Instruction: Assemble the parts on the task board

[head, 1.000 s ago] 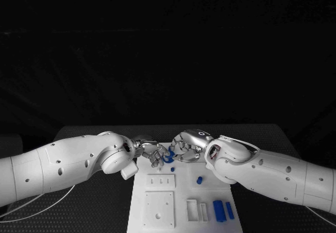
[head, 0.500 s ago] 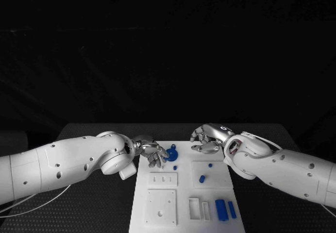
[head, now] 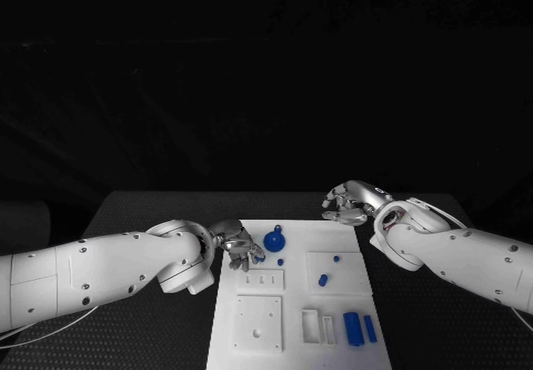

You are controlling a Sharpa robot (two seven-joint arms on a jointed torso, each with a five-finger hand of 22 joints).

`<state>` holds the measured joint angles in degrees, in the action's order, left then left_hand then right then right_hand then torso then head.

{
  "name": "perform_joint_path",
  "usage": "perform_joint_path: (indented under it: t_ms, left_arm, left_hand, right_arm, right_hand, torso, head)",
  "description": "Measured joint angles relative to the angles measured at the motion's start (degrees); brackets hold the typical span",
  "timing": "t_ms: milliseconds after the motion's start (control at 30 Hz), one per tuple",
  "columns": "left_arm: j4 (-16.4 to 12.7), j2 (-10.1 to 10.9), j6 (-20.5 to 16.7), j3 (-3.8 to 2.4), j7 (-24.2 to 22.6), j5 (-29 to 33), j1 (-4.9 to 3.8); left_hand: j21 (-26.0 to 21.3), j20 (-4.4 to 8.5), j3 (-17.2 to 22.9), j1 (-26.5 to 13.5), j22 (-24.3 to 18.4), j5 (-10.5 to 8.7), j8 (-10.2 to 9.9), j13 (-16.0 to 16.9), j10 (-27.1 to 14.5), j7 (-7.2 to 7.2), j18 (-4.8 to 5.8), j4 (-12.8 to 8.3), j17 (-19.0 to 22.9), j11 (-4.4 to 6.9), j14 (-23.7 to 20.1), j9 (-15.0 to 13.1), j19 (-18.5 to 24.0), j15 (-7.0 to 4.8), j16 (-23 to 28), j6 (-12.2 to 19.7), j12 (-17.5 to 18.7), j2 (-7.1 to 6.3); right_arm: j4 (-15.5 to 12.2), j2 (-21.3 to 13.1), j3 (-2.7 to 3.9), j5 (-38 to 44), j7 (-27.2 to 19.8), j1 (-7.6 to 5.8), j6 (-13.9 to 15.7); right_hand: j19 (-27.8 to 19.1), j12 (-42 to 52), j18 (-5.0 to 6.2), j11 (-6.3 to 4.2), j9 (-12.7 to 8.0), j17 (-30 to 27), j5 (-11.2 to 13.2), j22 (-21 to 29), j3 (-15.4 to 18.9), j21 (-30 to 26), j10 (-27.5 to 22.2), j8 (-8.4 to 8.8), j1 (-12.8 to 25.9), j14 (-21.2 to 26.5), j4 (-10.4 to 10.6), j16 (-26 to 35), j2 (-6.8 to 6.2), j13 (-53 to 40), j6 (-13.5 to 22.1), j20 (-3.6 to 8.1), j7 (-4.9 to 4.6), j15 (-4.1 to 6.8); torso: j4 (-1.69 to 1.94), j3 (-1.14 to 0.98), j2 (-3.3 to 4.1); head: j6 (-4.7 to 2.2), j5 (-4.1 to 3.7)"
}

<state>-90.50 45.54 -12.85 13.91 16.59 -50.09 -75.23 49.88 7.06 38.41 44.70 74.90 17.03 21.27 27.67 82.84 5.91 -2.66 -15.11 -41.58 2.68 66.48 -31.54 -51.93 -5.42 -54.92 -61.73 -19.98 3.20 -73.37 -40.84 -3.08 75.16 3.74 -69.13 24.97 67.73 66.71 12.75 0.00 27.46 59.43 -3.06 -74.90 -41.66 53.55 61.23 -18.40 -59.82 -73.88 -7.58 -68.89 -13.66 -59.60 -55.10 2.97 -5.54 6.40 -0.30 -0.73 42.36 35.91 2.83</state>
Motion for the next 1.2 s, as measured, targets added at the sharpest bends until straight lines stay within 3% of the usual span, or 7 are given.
perform_joint_path:
  t_ms: [267, 433, 667, 933, 1200]
  left_arm:
    - [-1.04, 0.03, -4.29, -0.02, 0.85, -6.49, 1.57]
    - [-0.99, -0.22, -5.67, -0.02, 1.88, -8.92, 2.53]
    - [-0.73, -1.13, -6.46, 0.01, 3.29, -11.17, 4.27]
    - [0.14, -2.39, -6.45, 0.01, 4.43, -13.30, 5.35]
    - [0.80, -2.95, -6.02, 0.00, 5.46, -14.91, 5.94]
  left_hand:
    - [1.36, 0.31, 0.24, 0.31, 0.05, 0.88, 0.01, 0.74, 0.72, -0.39, 0.00, 0.70, -0.33, 0.33, 0.80, -0.77, -0.72, -0.62, -1.22, -0.82, -1.05, -1.07]
    - [2.29, 0.31, 0.10, 0.36, 0.04, 0.89, 0.01, 1.39, 1.07, -0.56, 0.00, 0.99, -0.57, 0.55, 1.12, -1.14, -0.72, -0.93, -2.17, -1.37, -2.16, -1.43]
    - [3.43, 0.26, 0.06, 0.54, 0.03, 0.95, -0.01, 2.35, 1.19, -0.43, 0.00, 1.34, -0.88, 0.64, 1.59, -1.63, -1.08, -1.22, -3.21, -1.85, -3.42, -1.69]
    - [4.70, 0.30, -0.01, 0.62, 0.03, 2.46, -0.04, 3.32, 1.26, -0.61, 0.00, 1.41, -1.12, 0.94, 1.86, -2.36, -1.12, -1.47, -4.54, -2.03, -4.75, -1.60]
    - [5.58, 0.30, -0.02, 0.69, 0.02, 2.55, -0.36, 4.10, 1.26, -0.41, 0.00, 1.42, -1.20, 0.94, 2.17, -2.94, -1.12, -1.70, -5.43, -2.25, -5.98, -1.54]
  right_arm:
    - [0.56, -0.10, 0.02, -1.10, -0.08, -0.01, 0.31]
    - [0.62, -0.10, 0.02, -1.39, -0.10, -0.02, 0.38]
    - [0.59, -0.15, 0.02, -1.61, -0.12, -0.03, 0.40]
    - [0.62, -0.09, 0.03, -1.70, -0.12, -0.03, 0.40]
    - [0.63, -0.06, 0.03, -1.74, -0.13, -0.03, 0.39]
  right_hand:
    - [-0.01, 0.00, 0.00, 0.00, 0.00, 0.00, 0.00, 0.00, 0.00, -0.09, 0.00, 0.00, 0.00, 0.07, 0.00, 0.00, 0.00, 0.00, 0.00, -0.01, 0.00, -0.07]
    - [-0.01, 0.00, 0.00, 0.00, 0.01, 0.00, 0.00, 0.00, 0.00, -0.09, 0.00, 0.00, 0.23, 0.07, 0.00, 0.00, -0.23, 0.00, 0.00, -0.02, 0.01, -0.07]
    - [-0.03, 0.00, 0.00, -0.02, 0.01, -0.06, 0.00, 0.00, -0.16, -0.09, -0.01, 0.00, 0.23, 0.07, 0.16, 0.00, -0.23, 0.05, -0.01, -0.03, 0.01, -0.07]
    - [-0.09, 0.00, 0.00, -0.22, 0.01, -0.06, 0.00, 0.00, -0.16, -0.09, -0.20, 0.00, 0.23, 0.07, 0.15, 0.00, -0.23, 0.05, -0.03, -0.10, 0.03, -0.07]
    - [-0.09, 0.00, 0.00, -0.22, 0.01, -0.06, 0.00, 0.00, -0.16, -0.09, -0.20, -0.01, 0.23, 0.07, 0.15, -0.01, -0.23, 0.04, -0.07, -0.11, 0.07, -0.07]
  torso:
    - [0.16, -0.10, -0.26]
    - [0.25, -0.18, -0.37]
    - [0.24, -0.18, -0.34]
    - [0.23, -0.18, -0.29]
    - [0.23, -0.18, -0.28]
  head:
    - [0.76, 0.04]
    - [1.48, 0.05]
    - [1.96, -0.07]
    - [2.24, -0.13]
    - [2.49, -0.23]
